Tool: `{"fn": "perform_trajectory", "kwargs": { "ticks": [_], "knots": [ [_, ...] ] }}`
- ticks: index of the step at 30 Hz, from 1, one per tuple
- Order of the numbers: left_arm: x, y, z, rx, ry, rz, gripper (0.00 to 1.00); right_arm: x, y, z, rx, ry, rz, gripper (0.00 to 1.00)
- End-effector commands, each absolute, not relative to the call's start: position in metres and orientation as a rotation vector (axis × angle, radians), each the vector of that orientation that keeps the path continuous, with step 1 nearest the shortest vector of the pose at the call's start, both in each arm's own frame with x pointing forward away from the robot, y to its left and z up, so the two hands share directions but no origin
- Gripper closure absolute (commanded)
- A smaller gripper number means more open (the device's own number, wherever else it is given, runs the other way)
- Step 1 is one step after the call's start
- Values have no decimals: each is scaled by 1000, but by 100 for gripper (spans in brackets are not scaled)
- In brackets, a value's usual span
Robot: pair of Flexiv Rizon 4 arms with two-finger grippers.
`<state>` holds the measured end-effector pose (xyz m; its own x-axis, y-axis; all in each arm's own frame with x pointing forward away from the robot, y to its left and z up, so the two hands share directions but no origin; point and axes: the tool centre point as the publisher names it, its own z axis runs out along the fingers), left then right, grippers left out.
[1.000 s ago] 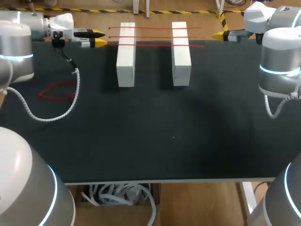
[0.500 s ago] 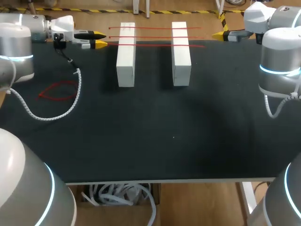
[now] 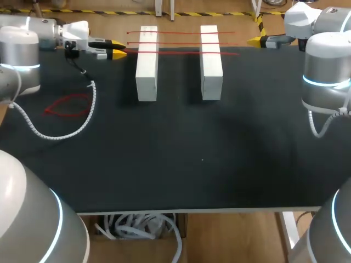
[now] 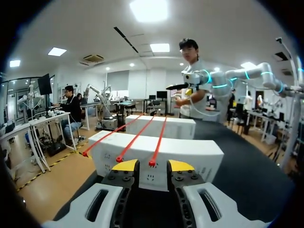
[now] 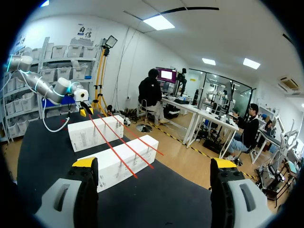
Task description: Grab the tape and strap the tape.
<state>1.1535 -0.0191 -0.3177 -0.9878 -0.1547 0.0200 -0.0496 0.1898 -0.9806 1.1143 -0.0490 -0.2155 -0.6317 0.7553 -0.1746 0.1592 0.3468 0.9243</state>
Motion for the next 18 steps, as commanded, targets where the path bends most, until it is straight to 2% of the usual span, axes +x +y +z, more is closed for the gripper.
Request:
{"fn": "perform_trajectory", "kwargs": {
  "ticks": [1,18],
  "knots": [
    [1158,-23,-318,-191,2358,-1948,75,1114,-50,-216,794,2015,1288,0],
    [1155,-33,-311,-128,2385,-1967,75,1114,-50,-216,794,2015,1288,0]
  ]
}}
